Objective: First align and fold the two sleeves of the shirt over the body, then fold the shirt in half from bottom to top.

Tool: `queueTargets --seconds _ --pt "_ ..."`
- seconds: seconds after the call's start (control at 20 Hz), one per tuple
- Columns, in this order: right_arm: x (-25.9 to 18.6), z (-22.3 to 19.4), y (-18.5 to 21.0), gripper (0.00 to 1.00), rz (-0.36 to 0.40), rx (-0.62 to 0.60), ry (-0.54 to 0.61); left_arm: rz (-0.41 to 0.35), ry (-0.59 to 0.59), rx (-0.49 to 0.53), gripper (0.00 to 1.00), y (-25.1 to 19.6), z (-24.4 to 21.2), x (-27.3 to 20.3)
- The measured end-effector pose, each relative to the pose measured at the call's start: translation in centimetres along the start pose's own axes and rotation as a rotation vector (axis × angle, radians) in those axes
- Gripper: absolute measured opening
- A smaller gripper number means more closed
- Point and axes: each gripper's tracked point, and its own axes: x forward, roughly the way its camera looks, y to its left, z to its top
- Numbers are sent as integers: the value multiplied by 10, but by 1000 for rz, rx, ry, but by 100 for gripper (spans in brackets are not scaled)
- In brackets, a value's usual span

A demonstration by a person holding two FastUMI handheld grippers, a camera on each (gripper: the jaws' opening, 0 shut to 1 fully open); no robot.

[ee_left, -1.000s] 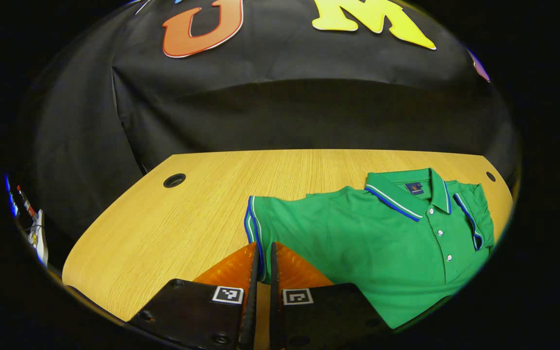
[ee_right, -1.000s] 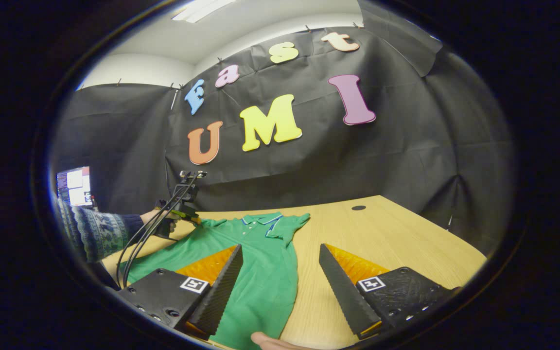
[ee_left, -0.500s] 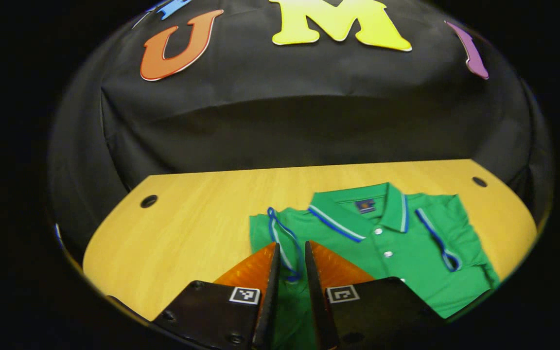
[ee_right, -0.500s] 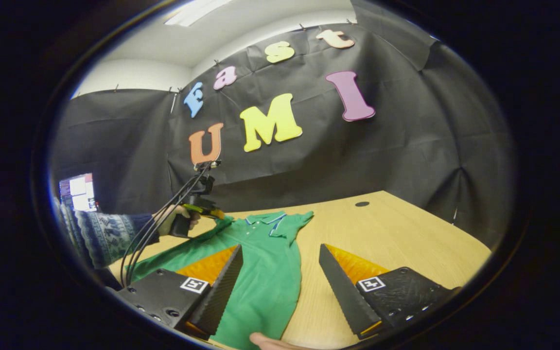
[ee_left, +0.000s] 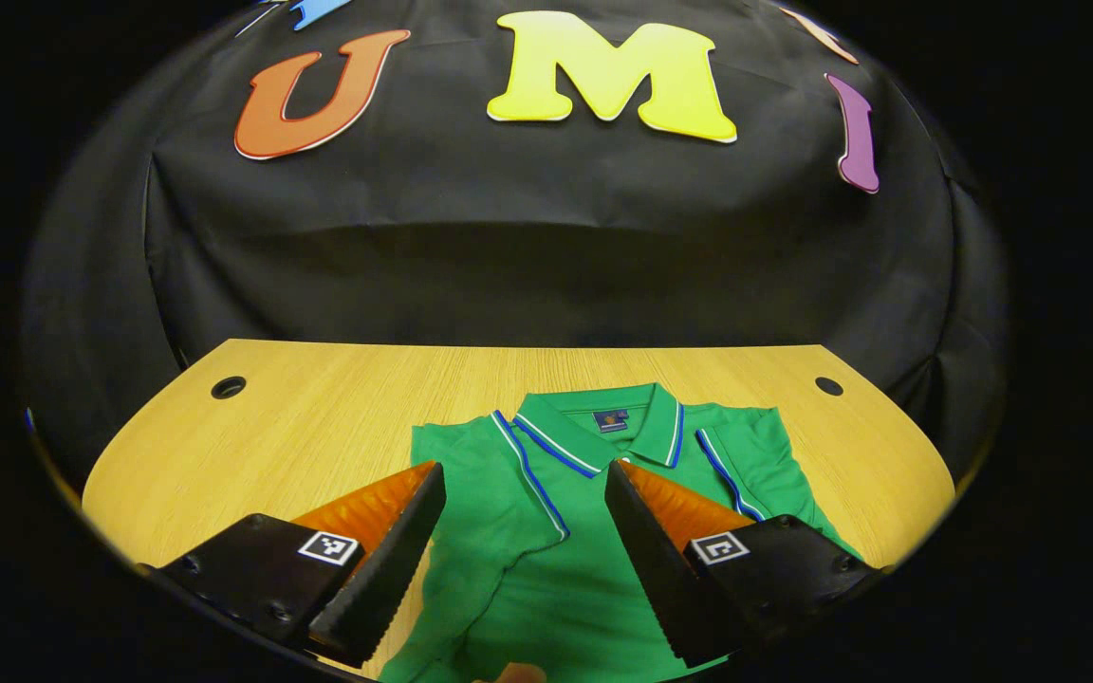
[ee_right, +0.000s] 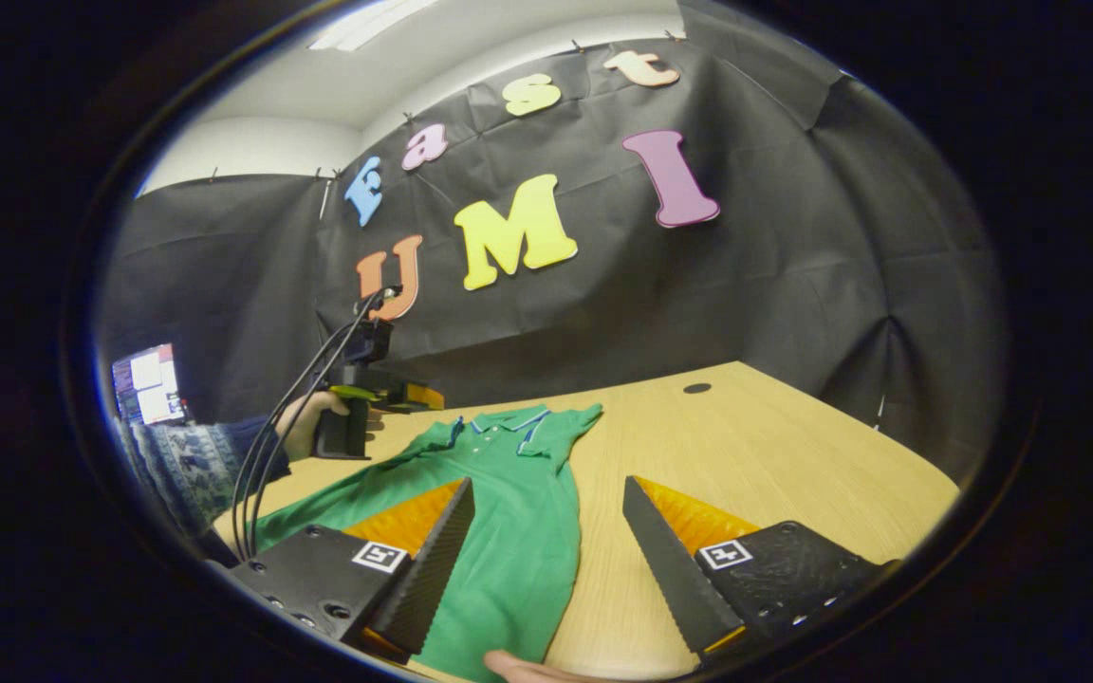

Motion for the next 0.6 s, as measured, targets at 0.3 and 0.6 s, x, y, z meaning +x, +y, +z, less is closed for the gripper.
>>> queueTargets --seconds 0.3,0.6 --pt "-22 -4 22 95 -11 -89 31 13 -126 30 100 -4 7 -82" --pt "-55 -18 41 96 -47 -129 78 -12 -241 69 100 -7 -7 -173"
